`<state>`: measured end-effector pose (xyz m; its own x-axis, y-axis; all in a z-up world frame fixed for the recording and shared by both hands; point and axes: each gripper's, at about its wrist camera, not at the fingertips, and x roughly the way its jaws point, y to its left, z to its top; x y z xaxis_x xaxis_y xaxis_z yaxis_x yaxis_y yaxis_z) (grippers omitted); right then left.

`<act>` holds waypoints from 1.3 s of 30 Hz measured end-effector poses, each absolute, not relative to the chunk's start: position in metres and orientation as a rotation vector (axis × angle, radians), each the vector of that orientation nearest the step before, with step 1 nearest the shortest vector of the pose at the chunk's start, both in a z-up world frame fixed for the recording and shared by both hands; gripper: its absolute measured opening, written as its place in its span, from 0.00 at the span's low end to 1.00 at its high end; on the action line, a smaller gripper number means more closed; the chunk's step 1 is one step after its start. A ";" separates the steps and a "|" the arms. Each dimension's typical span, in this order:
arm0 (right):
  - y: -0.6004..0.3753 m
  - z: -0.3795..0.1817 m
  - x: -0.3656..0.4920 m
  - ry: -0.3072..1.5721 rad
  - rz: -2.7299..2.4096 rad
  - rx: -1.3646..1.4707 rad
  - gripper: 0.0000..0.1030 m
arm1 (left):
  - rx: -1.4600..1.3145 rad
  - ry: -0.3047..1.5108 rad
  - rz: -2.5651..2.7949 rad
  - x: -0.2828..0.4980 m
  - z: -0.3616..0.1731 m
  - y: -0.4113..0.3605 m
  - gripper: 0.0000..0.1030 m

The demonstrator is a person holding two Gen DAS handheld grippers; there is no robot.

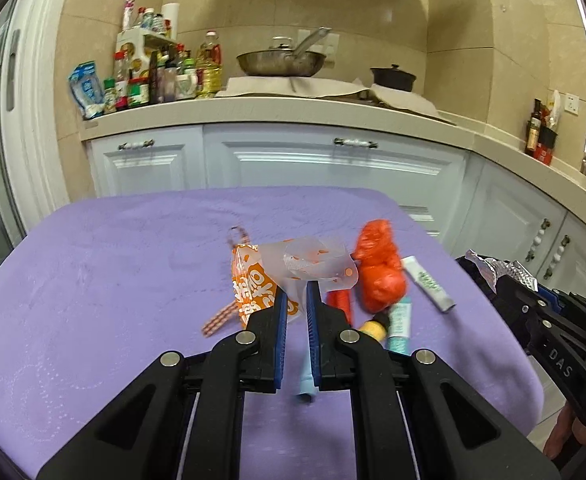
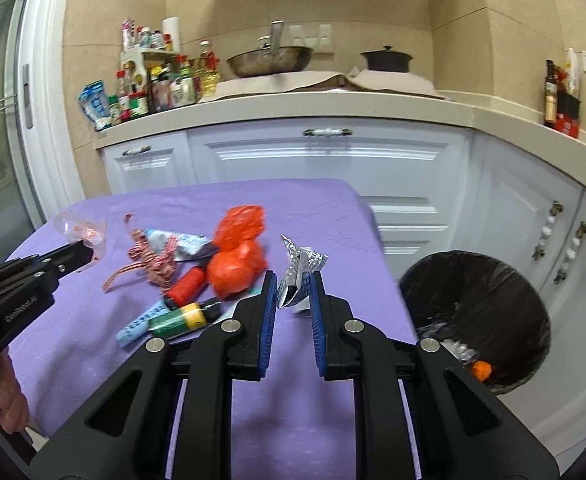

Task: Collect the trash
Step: 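Carry both items over the black bin and open both tools to drop them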

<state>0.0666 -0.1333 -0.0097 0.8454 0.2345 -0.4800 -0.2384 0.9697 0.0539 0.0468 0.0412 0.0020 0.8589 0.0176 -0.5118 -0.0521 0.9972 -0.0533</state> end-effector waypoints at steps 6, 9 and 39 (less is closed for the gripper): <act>-0.169 -0.008 0.069 0.483 0.165 0.008 0.16 | -0.022 0.501 -0.036 0.051 0.010 0.004 0.10; -0.191 -0.008 0.070 0.471 0.112 0.012 0.16 | 0.000 0.483 -0.078 0.057 0.012 -0.019 0.10; -0.358 -0.054 0.148 0.494 -0.134 0.100 0.34 | 0.172 0.557 -0.276 0.163 -0.019 -0.223 0.17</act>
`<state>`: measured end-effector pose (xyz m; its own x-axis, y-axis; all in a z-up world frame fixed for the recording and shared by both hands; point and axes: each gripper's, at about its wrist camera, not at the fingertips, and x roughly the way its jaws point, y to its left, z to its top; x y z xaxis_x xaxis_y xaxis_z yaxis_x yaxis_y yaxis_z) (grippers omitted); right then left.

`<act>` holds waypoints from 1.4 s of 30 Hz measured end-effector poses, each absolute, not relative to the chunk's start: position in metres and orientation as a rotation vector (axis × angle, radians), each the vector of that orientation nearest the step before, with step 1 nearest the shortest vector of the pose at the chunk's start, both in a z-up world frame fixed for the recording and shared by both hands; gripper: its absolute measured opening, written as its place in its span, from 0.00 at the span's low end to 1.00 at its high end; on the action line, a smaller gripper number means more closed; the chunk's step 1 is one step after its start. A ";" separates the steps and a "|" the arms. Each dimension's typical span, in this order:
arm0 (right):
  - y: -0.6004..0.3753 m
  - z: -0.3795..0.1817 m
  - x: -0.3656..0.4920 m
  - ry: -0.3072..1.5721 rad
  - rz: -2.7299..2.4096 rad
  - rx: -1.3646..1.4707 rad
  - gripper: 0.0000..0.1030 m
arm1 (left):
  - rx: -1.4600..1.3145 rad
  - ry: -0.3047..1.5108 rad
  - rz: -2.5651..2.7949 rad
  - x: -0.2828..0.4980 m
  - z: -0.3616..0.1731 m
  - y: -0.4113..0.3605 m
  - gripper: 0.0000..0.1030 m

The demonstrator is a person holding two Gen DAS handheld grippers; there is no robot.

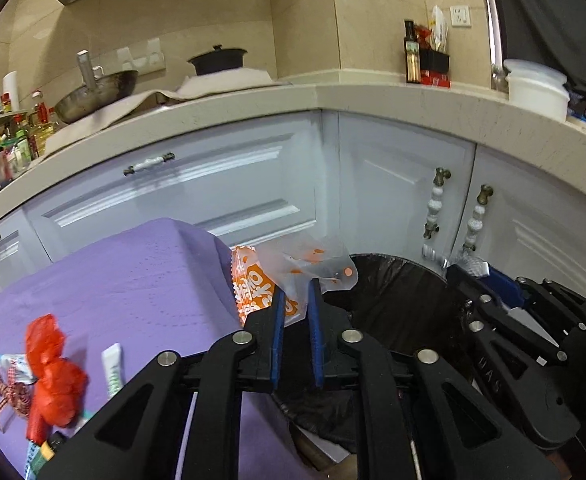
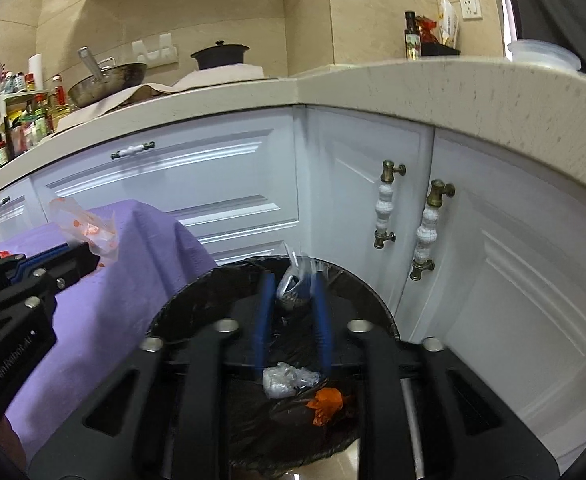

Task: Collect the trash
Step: 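Carry both items over the black bin and open both tools to drop them, then move both open tools back over the table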

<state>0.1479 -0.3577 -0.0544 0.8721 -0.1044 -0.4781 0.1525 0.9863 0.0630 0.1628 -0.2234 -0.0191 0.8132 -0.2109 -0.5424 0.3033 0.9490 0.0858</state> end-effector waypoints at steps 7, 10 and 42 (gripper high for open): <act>-0.363 -0.065 0.153 0.501 -0.160 0.117 0.42 | 0.146 0.602 -0.257 0.175 -0.028 -0.221 0.50; -0.362 -0.064 0.150 0.502 -0.157 0.126 0.42 | 0.141 0.600 -0.250 0.173 -0.025 -0.215 0.51; -0.157 -0.038 0.076 0.529 0.203 0.081 0.48 | 0.098 0.577 0.073 0.063 -0.016 0.001 0.54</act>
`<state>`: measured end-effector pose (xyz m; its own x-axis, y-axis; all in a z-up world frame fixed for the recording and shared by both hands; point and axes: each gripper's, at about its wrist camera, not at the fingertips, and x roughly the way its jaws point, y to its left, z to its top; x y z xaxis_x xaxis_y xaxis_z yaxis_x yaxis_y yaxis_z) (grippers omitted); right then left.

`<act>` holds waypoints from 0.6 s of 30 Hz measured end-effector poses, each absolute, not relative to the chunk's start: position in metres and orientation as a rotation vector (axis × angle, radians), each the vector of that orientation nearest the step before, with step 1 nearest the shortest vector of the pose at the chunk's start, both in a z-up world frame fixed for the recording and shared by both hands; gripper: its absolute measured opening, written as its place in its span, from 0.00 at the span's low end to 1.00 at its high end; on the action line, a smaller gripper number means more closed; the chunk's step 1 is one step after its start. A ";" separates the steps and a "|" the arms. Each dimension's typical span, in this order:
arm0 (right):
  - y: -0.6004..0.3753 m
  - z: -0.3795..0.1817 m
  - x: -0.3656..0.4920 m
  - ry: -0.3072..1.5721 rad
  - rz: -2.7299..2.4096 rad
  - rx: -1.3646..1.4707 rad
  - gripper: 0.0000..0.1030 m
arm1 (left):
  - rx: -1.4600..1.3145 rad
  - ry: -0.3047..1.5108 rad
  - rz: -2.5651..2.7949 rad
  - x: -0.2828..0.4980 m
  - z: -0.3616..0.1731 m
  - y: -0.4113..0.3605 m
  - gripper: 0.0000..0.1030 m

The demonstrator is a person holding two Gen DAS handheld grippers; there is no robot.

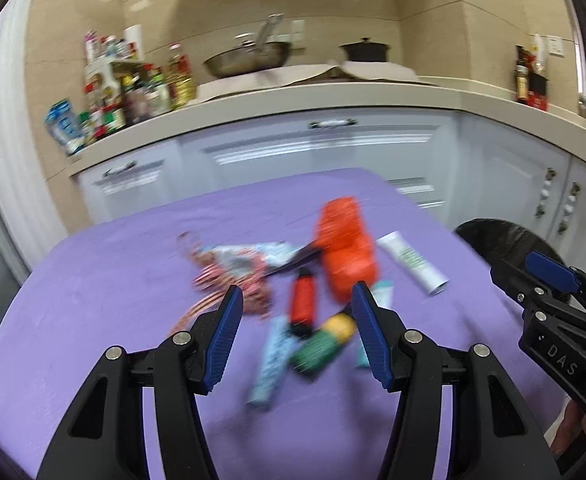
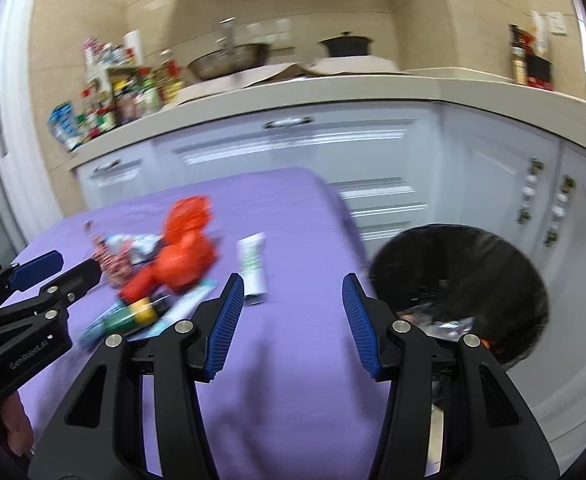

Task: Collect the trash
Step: 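Move both open tools back over the table, then grasp the teal tube with the right tool while the left tool grasps the light blue tube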

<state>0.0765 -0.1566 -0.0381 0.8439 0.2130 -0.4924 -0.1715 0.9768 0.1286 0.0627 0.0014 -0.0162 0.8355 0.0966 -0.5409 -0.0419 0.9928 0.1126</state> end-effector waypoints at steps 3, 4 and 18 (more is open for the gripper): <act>-0.130 -0.040 0.070 0.542 0.245 0.056 0.48 | 0.074 0.591 0.106 0.055 -0.022 0.023 0.54; -0.123 -0.040 0.069 0.546 0.255 0.046 0.48 | 0.070 0.594 0.114 0.053 -0.023 0.029 0.54; -0.064 -0.062 0.072 0.654 0.283 -0.042 0.46 | 0.019 0.610 0.175 0.040 -0.038 0.080 0.54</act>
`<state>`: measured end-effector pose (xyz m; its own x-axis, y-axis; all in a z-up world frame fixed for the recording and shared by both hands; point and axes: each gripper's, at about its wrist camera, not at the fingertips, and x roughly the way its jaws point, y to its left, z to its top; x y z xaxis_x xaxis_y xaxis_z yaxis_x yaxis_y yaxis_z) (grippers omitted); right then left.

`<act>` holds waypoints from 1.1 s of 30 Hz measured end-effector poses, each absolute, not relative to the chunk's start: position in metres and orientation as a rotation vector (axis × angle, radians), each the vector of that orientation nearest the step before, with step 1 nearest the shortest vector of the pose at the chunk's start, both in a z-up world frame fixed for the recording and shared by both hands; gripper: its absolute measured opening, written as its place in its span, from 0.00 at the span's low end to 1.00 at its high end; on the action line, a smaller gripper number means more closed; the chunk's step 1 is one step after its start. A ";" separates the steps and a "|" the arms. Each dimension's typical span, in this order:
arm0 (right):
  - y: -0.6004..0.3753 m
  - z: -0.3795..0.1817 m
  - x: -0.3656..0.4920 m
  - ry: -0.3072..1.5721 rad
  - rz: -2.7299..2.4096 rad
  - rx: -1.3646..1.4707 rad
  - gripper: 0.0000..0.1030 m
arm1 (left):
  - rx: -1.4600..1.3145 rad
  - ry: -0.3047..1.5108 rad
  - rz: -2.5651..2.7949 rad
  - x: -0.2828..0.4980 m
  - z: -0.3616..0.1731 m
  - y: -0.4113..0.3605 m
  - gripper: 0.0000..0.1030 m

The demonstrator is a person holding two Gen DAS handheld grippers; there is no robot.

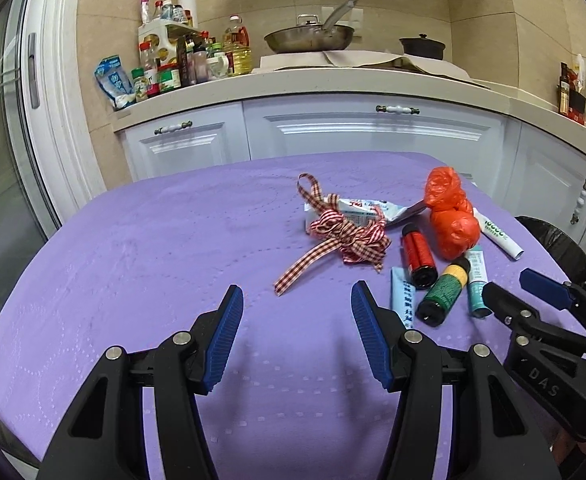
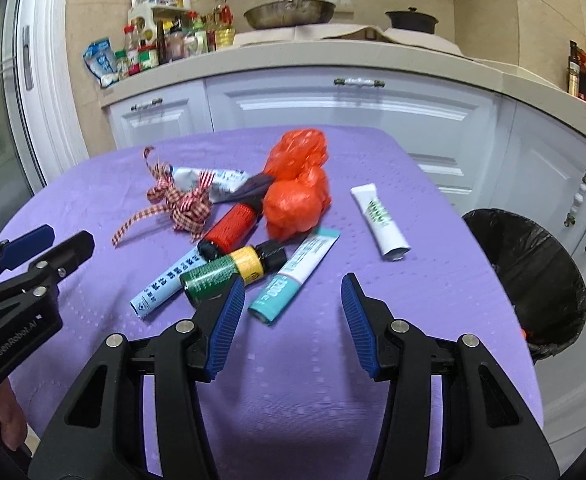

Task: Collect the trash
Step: 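Grasp the teal tube with the right tool while the left tool grasps the light blue tube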

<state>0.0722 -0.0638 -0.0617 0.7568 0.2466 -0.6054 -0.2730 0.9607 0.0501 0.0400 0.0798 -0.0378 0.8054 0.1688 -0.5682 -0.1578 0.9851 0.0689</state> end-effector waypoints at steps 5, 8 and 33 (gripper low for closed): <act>-0.055 -0.069 0.080 0.698 0.273 -0.062 0.40 | 0.005 0.625 0.160 0.041 -0.042 0.083 0.54; -0.053 -0.072 0.085 0.723 0.269 -0.069 0.34 | 0.003 0.633 0.147 0.041 -0.044 0.082 0.54; -0.101 -0.070 0.073 0.701 0.266 -0.002 0.11 | 0.015 0.706 0.062 0.055 -0.060 0.042 0.44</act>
<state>0.0726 -0.1007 -0.0703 0.7314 0.2415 -0.6377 -0.2428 0.9661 0.0875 0.0554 0.0418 -0.0601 0.7591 0.0621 -0.6480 -0.0519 0.9980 0.0348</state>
